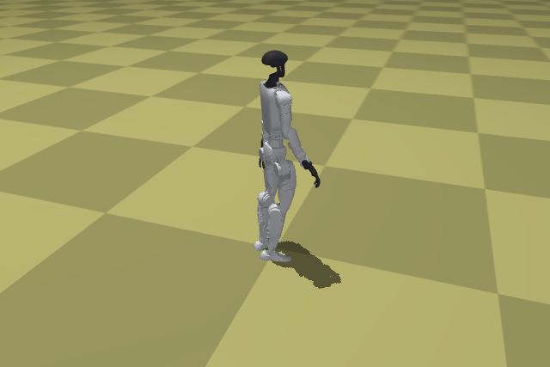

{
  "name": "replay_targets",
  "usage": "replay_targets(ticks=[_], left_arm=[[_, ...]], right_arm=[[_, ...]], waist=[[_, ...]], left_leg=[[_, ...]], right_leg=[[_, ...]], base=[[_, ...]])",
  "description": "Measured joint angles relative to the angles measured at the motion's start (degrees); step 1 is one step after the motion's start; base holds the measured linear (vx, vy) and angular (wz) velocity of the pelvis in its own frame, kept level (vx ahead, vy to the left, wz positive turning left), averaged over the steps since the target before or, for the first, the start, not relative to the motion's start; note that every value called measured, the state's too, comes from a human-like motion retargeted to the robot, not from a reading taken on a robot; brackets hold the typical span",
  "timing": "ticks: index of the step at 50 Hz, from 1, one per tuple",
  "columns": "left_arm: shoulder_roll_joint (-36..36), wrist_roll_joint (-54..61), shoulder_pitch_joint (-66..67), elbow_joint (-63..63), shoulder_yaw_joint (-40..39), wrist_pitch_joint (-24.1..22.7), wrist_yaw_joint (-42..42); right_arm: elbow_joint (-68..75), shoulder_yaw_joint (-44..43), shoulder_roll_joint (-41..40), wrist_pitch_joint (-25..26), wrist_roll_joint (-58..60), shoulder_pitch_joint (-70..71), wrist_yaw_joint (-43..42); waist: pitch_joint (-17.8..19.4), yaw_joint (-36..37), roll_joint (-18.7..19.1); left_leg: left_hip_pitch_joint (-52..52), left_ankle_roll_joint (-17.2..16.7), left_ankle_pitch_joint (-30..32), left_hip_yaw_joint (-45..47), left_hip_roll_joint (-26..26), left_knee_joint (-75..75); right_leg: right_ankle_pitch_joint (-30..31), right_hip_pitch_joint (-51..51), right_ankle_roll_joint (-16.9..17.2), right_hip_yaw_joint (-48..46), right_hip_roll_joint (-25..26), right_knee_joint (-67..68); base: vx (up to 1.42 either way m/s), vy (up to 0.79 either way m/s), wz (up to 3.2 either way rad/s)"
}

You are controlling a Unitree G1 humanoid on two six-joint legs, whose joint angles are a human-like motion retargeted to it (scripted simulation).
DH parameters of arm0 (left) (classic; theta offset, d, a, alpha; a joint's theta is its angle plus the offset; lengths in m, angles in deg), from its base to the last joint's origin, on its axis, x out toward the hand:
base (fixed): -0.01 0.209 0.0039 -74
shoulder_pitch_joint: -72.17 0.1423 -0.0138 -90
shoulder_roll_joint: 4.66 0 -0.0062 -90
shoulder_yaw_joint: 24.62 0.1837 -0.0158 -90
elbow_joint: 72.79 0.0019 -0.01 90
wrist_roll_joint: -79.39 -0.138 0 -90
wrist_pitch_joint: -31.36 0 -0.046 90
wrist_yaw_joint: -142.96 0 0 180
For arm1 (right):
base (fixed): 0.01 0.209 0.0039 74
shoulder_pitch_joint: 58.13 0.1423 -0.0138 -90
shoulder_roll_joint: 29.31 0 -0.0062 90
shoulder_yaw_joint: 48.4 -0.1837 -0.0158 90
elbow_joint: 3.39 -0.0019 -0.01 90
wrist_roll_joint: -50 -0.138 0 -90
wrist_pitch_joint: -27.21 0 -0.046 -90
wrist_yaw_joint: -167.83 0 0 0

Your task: Upper body actions

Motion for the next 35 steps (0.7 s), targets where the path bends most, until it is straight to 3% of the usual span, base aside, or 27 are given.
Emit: replay_targets(ticks=[5, 8, 10, 13, 15, 20, 29, 35], left_arm=[[-0.34, -1.21, 0.12, -0.58, 0.93, -0.49, -0.29], [-0.40, -2.34, -0.07, -0.99, 1.13, -1.00, -0.71], [-0.44, -2.99, 0.27, -1.55, 1.03, -1.37, -1.14], [-0.37, -3.20, 1.19, -2.09, 2.03, -2.05, -1.76], [-0.25, -2.53, 1.82, -1.97, 2.18, -2.46, -2.05], [-0.15, -0.58, 1.87, -0.88, 0.53, -2.29, -1.28], [-0.41, 2.91, 1.11, -1.43, 0.45, -2.21, -3.12], [-1.47, 7.85, 0.80, -9.61, -3.13, -4.02, -2.96]], right_arm=[[27.90, -1.41, -7.10, 8.05, -9.62, 1.40, 16.28], [32.25, -1.99, -8.57, 10.27, -24.28, -1.18, 25.76], [32.00, -5.07, -8.87, 11.47, -33.49, -3.28, 24.64], [29.52, -9.79, -8.43, 4.25, -42.21, -4.90, 17.28], [29.30, -10.45, -7.15, 0.15, -42.05, -4.68, 15.18], [27.04, -9.37, -4.69, 3.36, -36.72, -2.73, 19.59], [22.13, -9.00, -6.49, 2.78, -35.06, -1.81, 17.15], [20.13, -6.85, -8.62, 1.36, -33.26, -2.09, 22.30]], waist=[[0.06, -0.24, 0.26], [0.15, 3.57, -0.01], [0.20, 6.51, -0.61], [-0.03, 3.06, -0.92], [-0.39, -0.13, -0.33], [-0.62, -2.65, 0.28], [-0.31, 2.22, 0.04], [-0.40, 2.72, 0.36]], left_leg=[[0.30, 0.01, -0.15, -0.45, -0.11, -0.34], [0.65, -0.22, -0.63, 2.54, 0.26, -0.57], [1.20, -0.32, -1.04, 5.21, 0.03, -0.88], [0.86, 0.12, -0.64, 1.40, -1.19, -1.13], [0.46, 0.27, -0.36, -1.26, -1.23, -1.19], [0.30, 0.18, -0.46, -1.94, -1.13, -1.27], [-0.04, 0.11, 0.13, 3.00, 0.09, -0.68], [0.15, 0.07, 0.15, 3.21, 0.23, -0.52]], right_leg=[[-0.11, -0.07, 0.00, -0.43, 0.09, 0.02], [-0.90, 0.00, 0.01, 2.60, 0.66, 0.24], [-0.95, -1.02, -1.00, 5.04, 1.27, 0.78], [-0.73, -0.67, -1.47, 1.57, 1.22, -0.19], [-0.73, -0.03, -0.21, -1.13, 0.30, -0.44], [-0.72, -0.50, 0.19, -1.88, -0.15, -0.09], [-0.09, -0.78, -0.27, 2.84, 0.52, 0.18], [-0.10, -0.41, -0.41, 3.12, 0.69, 0.09]], base=[[0.00, 0.00, 0.00], [0.02, -0.01, -0.77], [0.05, -0.02, -1.09], [0.02, -0.02, 0.87], [0.00, -0.02, 1.15], [-0.02, 0.00, 0.13], [0.01, 0.01, -0.46], [0.00, 0.00, -0.03]])
